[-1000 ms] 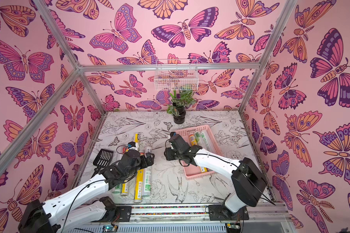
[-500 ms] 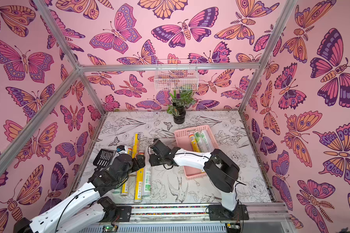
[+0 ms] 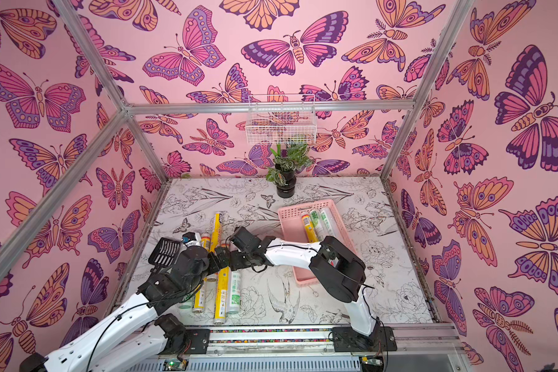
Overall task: Put the plastic wrap into the basket
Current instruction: Pick up the plastic wrap from the center of the board.
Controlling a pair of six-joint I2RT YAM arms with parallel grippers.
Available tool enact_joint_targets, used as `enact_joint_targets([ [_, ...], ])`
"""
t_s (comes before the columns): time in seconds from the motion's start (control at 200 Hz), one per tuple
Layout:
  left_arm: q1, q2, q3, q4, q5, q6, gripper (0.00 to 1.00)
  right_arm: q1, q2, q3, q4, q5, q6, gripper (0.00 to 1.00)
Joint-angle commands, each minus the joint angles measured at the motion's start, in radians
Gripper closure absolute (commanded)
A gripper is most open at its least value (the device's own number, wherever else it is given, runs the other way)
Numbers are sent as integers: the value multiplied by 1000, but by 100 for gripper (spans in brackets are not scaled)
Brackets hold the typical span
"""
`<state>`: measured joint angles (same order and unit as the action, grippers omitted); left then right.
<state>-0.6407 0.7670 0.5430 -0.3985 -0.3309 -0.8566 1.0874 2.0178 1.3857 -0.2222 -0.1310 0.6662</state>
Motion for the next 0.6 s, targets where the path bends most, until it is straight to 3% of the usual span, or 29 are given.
enact_joint_targets([
  [0.0,7,-11,-9,-35,-19,8,0,6,30,31,-49,-18,13,34],
  [0.391,7,-41,-13,-65,-46,-10,0,7,70,50,-66,-31,23,33],
  [0.591,8,-52,-16,-66,-49,-13,0,9,69,60,-139,74,19,39],
])
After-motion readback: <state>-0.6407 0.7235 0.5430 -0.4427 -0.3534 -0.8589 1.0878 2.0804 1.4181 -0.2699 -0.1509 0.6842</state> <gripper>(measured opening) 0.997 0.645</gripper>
